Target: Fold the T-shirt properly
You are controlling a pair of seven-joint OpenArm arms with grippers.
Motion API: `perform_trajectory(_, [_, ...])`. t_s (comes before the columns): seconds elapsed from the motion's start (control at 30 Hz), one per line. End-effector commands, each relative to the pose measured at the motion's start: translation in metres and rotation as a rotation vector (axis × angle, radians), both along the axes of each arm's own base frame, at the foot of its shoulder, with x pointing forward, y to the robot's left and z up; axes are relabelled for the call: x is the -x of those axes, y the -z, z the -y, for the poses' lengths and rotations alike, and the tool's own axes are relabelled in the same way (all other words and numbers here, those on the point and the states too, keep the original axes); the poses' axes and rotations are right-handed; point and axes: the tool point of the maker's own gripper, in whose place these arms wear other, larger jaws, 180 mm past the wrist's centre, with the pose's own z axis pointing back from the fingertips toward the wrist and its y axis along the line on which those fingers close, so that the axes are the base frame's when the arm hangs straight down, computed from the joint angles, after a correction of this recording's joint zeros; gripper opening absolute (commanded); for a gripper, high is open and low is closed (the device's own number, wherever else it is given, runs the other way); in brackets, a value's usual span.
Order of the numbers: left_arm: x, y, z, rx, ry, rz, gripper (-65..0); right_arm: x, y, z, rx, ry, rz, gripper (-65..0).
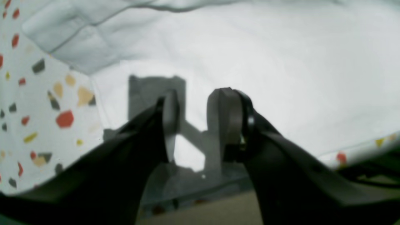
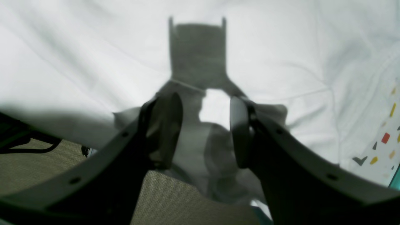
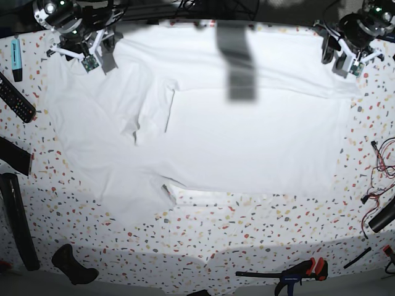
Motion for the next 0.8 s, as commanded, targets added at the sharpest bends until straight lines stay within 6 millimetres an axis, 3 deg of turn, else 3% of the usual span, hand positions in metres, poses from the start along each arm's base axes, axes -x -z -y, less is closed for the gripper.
perform_trajectory(0.0, [0.003, -0.001, -0.010, -0.036, 0.003, -0.015, -43.4, -0.001, -0.004, 0.000, 0.006, -0.015, 0.006, -36.6])
perform_trajectory(0.2, [-0.006, -0.011, -0.022, -0.049, -0.025, 0.026, -43.4, -0.008, -0.007, 0.000, 0.004, -0.012, 0.027, -36.6])
perform_trajectory(0.6, [-0.033, -0.048, 0.003, -0.020, 0.034, 0.155, -43.4, -0.040, -0.022, -0.001, 0.004, -0.011, 0.117, -36.6])
perform_trajectory(0.77, [-0.053, -0.054, -0.002, -0.024, 0.028, 0.224, -43.4, -0.048, -0.032, 0.000, 0.009, 0.025, 0.161, -36.6])
